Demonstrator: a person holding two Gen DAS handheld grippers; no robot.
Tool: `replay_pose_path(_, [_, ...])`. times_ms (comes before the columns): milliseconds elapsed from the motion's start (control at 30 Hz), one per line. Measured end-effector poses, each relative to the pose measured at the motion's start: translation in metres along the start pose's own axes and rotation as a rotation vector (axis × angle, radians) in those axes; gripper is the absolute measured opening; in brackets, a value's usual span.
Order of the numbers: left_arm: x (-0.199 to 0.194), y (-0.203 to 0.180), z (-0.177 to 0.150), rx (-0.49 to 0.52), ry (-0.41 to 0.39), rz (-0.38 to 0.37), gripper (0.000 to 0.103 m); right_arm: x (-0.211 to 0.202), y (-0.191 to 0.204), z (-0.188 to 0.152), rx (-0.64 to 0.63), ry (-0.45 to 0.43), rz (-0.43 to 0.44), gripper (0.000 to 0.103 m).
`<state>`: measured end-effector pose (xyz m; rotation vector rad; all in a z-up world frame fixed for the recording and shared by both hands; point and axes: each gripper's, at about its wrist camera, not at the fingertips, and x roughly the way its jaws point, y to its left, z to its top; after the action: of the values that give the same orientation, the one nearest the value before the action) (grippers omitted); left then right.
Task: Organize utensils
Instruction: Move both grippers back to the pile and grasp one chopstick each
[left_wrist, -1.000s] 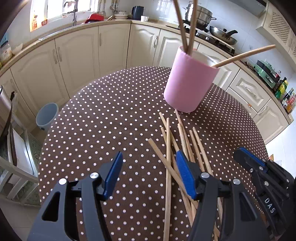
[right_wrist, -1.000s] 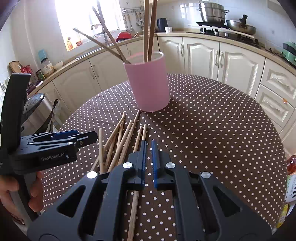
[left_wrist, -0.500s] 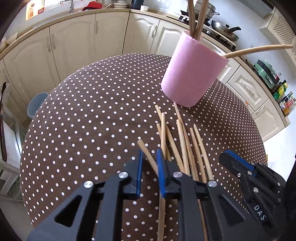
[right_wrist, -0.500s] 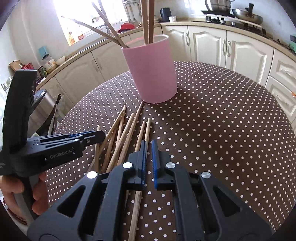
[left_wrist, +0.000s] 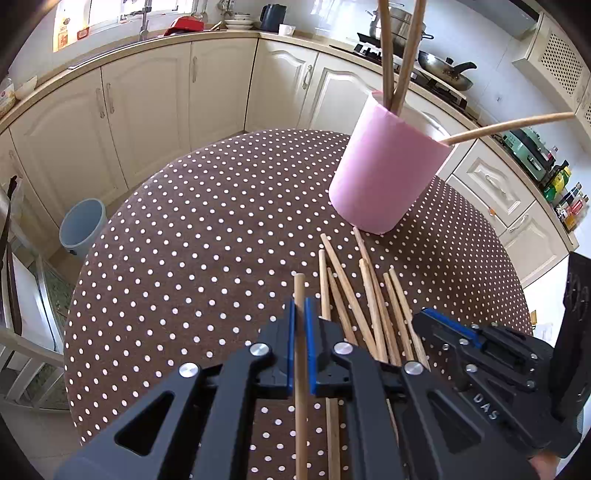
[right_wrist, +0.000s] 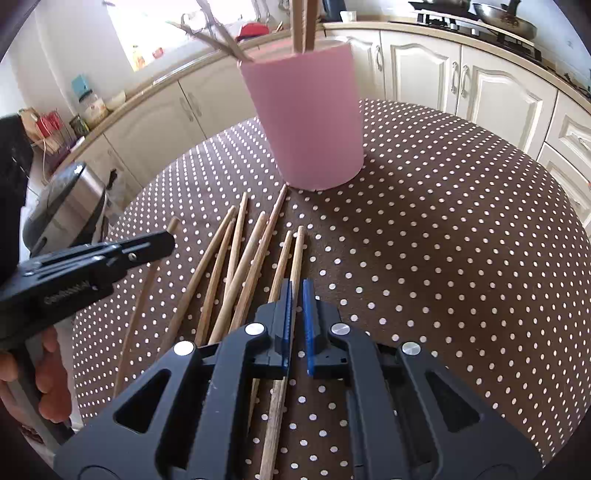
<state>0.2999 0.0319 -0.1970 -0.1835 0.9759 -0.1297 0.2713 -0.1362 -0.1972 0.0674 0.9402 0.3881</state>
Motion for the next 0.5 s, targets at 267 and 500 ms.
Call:
replay_pose_path(267, [0.001,0.003,0.001,0.002,0.005,-0.008,0.006,0.016,0.026,0.008,-0.111,0.058,-0.116,0.019])
replay_pose_path(500, [-0.008,-0.002,0.001,0.02,-0.011,-0.019,0.006,0.025,0.036,0.016,-0.117,0.06,-0.125,0.006])
